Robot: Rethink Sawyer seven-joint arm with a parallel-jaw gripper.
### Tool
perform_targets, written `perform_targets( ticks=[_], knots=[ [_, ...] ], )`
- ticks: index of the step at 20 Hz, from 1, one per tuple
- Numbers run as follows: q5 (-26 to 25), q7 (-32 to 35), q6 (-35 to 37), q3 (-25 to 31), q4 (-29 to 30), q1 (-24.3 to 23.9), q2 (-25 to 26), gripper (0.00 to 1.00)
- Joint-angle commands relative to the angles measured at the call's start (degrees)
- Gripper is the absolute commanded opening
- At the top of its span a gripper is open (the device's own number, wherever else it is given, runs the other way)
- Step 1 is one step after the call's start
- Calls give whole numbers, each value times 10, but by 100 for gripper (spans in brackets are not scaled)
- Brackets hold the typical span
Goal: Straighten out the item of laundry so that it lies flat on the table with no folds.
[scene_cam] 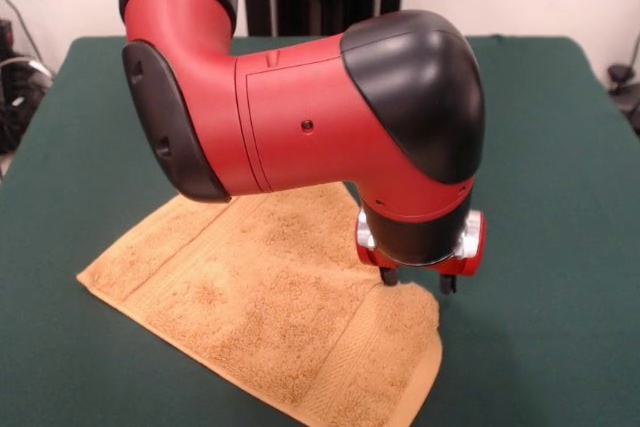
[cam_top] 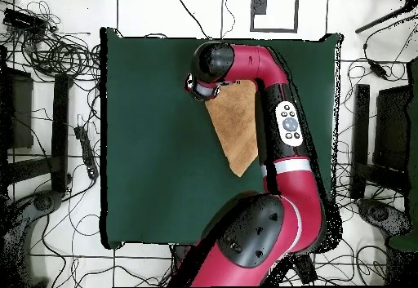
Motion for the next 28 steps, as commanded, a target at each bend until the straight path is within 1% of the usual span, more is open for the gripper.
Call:
perform_targets(
  ticks=[1,5,7,10,28],
  knots=[
    [-35,-152,-81,-40,59,9,29,100],
    [-33,-149,-85,-38,57,6,31,100],
    [-29,-152,-68,-37,49,8,34,100],
    [-30,-148,-62,-38,43,11,36,100],
    [-34,-152,-75,-37,45,10,32,100]
  ],
)
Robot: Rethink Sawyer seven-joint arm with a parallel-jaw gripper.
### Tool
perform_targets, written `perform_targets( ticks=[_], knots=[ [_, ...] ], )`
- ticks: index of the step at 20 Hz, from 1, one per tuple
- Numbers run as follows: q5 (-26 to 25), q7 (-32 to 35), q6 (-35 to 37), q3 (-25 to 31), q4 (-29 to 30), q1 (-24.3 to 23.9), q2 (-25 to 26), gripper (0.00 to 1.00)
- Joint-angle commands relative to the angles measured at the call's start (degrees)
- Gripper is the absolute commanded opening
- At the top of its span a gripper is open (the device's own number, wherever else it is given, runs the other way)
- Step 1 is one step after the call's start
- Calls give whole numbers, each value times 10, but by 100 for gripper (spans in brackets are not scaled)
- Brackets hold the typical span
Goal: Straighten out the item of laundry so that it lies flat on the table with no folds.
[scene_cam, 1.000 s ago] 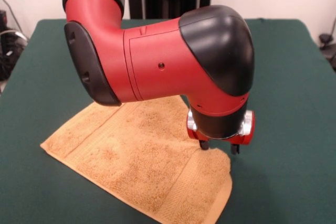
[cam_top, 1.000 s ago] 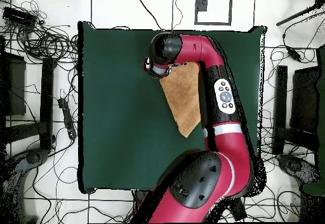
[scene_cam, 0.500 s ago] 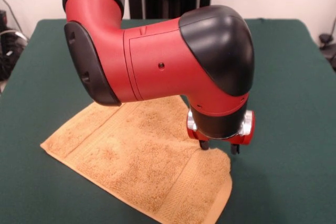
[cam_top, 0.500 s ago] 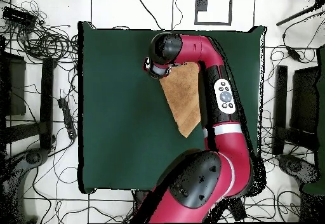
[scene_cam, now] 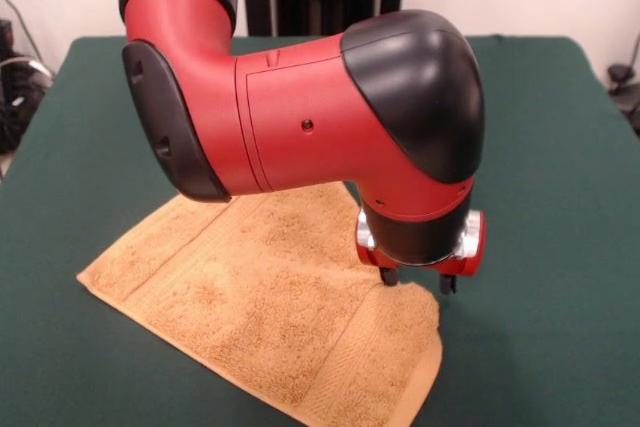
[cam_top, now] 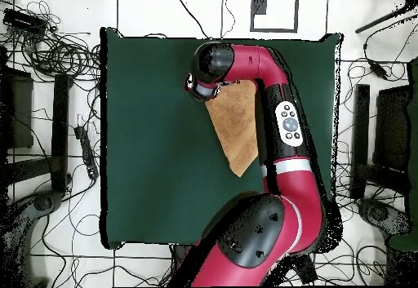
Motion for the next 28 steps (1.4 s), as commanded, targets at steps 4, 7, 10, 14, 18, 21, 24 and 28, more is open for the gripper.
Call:
perform_targets(
  ticks=[4,7,10,14,18,21,24,28],
  knots=[
    [-38,-158,-73,-37,41,12,31,100],
    [-39,-160,-62,-38,36,15,29,100],
    [-37,-150,-68,-37,34,15,29,100],
    [-31,-139,-43,-38,24,19,33,100],
    [-32,-136,-46,-40,28,19,31,100],
    [-33,-137,-51,-40,32,17,29,100],
    [-34,-139,-54,-41,34,17,28,100],
    [-34,-140,-55,-41,35,16,28,100]
  ],
)
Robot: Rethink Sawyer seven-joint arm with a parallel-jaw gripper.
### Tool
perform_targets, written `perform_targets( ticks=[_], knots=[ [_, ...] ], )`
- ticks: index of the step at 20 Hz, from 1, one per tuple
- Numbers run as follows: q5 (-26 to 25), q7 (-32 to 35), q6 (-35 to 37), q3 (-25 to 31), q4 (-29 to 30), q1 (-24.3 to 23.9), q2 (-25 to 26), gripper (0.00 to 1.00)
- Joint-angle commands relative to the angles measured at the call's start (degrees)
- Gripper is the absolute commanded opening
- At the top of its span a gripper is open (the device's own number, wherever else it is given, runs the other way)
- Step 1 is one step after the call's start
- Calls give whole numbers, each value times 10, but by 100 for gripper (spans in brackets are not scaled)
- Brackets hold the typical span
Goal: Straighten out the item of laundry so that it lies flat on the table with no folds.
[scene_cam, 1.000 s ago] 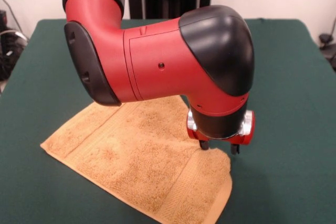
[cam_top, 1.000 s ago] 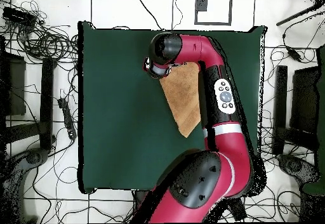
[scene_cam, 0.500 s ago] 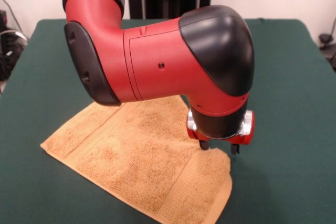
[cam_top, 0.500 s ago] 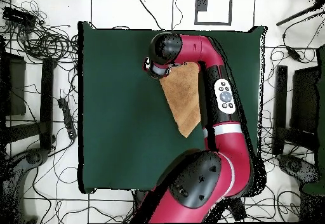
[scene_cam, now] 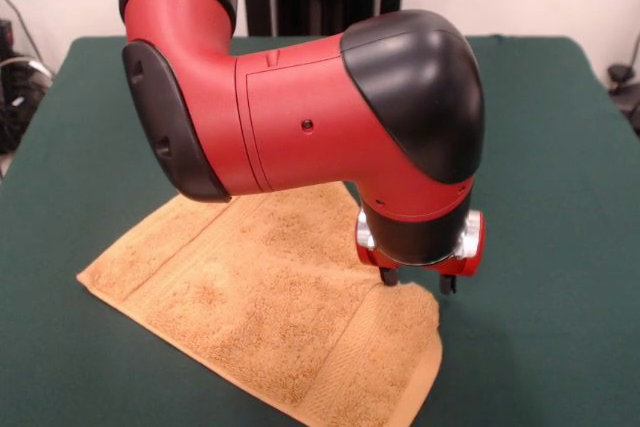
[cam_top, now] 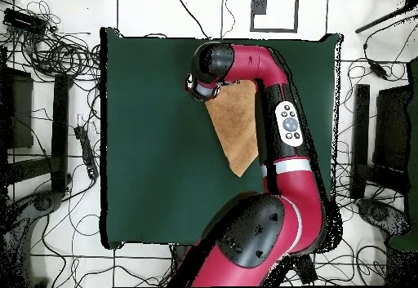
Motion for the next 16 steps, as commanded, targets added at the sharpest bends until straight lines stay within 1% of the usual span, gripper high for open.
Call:
perform_targets(
  ticks=[1,2,16],
  knots=[
    [-34,-140,-55,-41,35,17,28,100],
    [-34,-138,-54,-41,35,17,28,0],
    [-28,-131,-54,-46,32,22,28,0]
  ],
)
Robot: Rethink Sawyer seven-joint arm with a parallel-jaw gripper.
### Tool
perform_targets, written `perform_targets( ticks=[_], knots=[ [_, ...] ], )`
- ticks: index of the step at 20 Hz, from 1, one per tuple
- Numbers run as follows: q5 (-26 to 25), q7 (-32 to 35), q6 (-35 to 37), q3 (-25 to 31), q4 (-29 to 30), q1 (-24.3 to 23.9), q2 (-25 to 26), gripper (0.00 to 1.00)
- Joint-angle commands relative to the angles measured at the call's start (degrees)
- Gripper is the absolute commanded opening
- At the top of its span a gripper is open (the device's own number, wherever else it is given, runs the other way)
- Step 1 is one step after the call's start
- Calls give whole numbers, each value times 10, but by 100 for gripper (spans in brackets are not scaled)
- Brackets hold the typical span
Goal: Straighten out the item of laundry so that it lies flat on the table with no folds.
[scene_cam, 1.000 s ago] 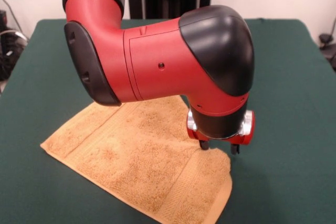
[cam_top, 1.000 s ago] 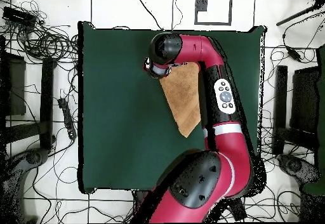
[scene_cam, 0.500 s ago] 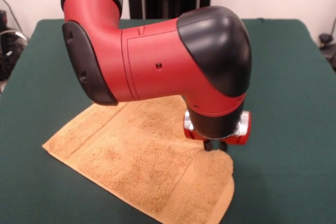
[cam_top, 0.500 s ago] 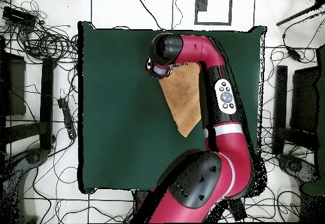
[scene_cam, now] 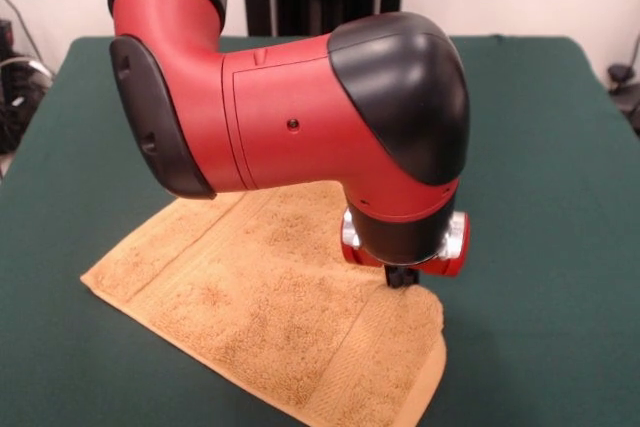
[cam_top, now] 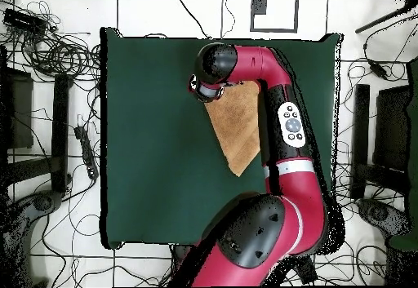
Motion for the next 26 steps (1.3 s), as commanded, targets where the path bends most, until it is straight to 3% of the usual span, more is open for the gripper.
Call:
perform_targets(
  ticks=[1,16,26],
  knots=[
    [-26,-128,-53,-32,33,24,30,0],
    [16,-56,11,-25,33,56,15,0],
    [36,-88,71,-26,27,59,-8,0]
  ],
)
